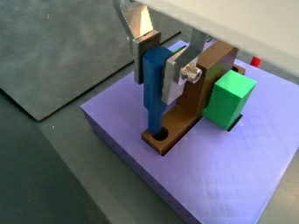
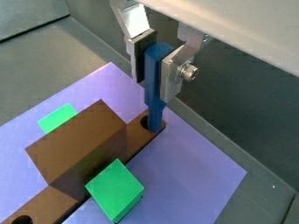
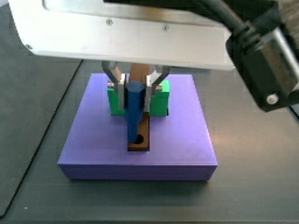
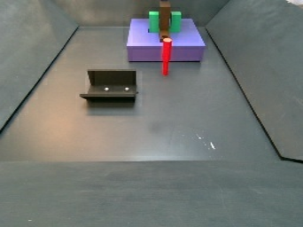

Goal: Pick up the blue object. Move up. Place the blue object on the fixture. Regrasp the blue object. Move to above the board. Insert the blue object.
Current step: Insert the blue object.

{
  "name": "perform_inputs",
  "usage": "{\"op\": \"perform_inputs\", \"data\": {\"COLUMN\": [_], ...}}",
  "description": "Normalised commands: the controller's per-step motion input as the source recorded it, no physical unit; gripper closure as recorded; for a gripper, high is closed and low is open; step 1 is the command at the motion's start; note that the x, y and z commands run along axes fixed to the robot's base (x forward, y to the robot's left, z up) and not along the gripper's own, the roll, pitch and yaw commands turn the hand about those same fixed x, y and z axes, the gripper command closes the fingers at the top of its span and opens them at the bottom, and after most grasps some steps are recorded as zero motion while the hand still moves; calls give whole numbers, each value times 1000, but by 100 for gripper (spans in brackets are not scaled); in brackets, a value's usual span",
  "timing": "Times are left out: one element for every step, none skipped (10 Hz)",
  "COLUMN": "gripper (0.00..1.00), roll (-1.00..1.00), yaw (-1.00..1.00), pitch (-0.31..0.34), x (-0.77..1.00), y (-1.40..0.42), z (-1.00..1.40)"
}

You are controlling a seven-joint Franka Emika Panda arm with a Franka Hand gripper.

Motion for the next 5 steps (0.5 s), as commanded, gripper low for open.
{"op": "perform_inputs", "data": {"gripper": [100, 100, 100, 100, 100], "roll": [0, 0, 0, 0, 0], "yaw": [83, 97, 83, 74, 71], "pitch": [0, 0, 0, 0, 0], "x": [174, 203, 154, 137, 86], "y": [0, 0, 0, 0, 0], "z": [-157, -163, -183, -166, -183]}}
